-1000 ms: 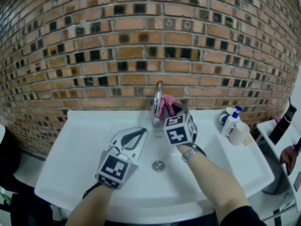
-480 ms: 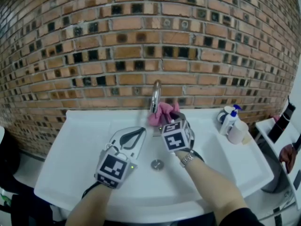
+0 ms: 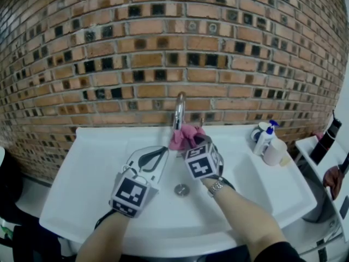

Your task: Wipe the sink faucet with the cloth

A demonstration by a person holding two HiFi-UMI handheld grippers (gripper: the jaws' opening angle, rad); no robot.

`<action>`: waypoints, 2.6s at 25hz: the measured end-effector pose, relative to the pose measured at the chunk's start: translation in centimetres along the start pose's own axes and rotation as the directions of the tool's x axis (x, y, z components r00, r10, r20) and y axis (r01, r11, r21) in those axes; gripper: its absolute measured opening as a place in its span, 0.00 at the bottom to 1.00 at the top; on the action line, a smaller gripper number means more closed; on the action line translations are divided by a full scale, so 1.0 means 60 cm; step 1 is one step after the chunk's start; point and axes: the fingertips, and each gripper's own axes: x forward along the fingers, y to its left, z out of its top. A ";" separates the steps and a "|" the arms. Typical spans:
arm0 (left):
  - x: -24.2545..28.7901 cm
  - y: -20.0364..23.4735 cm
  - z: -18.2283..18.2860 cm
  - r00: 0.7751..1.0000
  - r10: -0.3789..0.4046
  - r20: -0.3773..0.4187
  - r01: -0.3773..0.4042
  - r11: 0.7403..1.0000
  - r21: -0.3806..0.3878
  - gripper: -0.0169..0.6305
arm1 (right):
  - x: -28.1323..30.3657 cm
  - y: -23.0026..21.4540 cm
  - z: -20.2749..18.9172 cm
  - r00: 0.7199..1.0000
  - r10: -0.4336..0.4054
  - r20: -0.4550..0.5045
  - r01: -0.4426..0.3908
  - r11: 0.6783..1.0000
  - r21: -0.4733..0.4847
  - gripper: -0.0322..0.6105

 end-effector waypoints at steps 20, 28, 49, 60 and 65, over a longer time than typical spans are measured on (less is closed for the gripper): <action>0.002 -0.005 -0.007 1.000 -0.019 -0.011 0.019 1.000 0.025 0.04 | -0.002 0.009 -0.064 0.991 0.062 -0.122 -0.066 0.997 -0.032 0.17; 0.002 -0.008 -0.006 1.000 -0.013 -0.016 0.013 1.000 0.003 0.04 | -0.013 -0.027 -0.079 0.989 0.030 -0.146 -0.034 0.999 -0.029 0.17; 0.003 -0.003 -0.012 1.000 -0.008 -0.026 0.008 1.000 0.012 0.04 | -0.023 -0.139 -0.016 0.991 -0.125 -0.037 0.125 0.992 -0.004 0.16; 0.002 -0.001 -0.015 1.000 -0.009 -0.027 0.010 1.000 0.025 0.04 | -0.037 -0.158 0.022 0.987 -0.155 0.029 0.155 0.988 -0.007 0.16; 0.001 0.000 -0.013 1.000 0.002 -0.027 -0.001 1.000 0.010 0.04 | -0.044 -0.167 0.030 0.985 -0.168 0.048 0.167 0.986 0.015 0.16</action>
